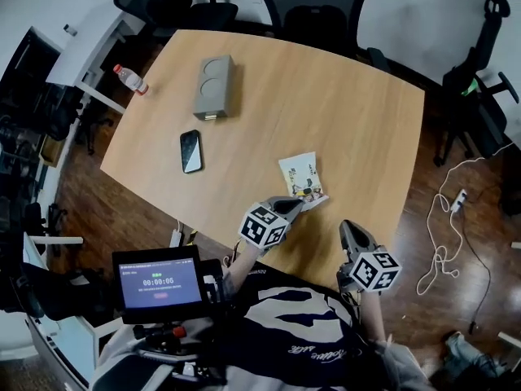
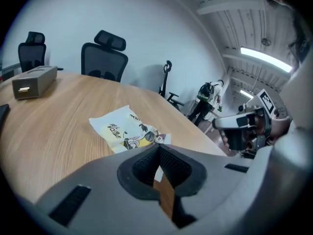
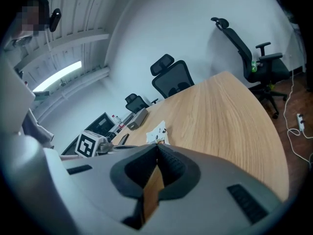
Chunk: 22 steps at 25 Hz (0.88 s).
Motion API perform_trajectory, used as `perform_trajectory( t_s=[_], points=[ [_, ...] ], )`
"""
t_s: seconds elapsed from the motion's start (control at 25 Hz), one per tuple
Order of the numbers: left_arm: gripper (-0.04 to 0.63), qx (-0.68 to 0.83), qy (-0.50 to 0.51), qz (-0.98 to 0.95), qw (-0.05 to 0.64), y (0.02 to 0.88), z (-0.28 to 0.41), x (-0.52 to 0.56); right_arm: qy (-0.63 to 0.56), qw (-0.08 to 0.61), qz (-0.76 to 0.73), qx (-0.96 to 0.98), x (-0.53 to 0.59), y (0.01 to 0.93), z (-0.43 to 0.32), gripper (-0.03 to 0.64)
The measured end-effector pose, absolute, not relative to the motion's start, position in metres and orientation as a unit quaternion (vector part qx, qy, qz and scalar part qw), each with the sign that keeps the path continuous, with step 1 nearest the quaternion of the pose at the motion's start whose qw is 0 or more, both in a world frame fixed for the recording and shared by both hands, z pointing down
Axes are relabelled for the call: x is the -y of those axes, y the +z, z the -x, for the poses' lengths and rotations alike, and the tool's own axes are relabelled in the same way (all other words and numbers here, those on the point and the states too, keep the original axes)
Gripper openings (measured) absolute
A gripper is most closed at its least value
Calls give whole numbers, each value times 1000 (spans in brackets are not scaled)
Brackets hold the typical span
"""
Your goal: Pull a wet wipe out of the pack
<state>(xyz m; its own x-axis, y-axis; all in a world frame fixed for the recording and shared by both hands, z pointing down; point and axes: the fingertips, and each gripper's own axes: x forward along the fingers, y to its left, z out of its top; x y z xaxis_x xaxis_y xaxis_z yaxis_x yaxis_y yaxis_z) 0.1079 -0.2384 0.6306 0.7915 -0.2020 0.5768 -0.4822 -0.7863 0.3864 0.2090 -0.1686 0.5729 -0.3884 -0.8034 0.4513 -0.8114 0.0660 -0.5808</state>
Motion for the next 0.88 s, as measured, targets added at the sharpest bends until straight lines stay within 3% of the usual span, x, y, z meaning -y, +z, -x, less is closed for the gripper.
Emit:
perform_trajectory(
  t_s=[0.16, 0.4, 0.64, 0.88],
  points=[
    [2, 161, 321, -897, 258, 656, -115, 242, 407, -2, -576, 709, 161, 574, -212, -11],
    [2, 136, 326, -887, 296, 663, -118, 239, 406, 9, -590, 698, 162, 575, -200, -11],
    [2, 94, 354, -886, 285, 666, -111, 227, 371, 43, -586, 719, 196, 569, -183, -9],
    [2, 65, 353, -871, 336, 662, -87, 216, 335, 108, -561, 749, 234, 573, -153, 12]
  ],
)
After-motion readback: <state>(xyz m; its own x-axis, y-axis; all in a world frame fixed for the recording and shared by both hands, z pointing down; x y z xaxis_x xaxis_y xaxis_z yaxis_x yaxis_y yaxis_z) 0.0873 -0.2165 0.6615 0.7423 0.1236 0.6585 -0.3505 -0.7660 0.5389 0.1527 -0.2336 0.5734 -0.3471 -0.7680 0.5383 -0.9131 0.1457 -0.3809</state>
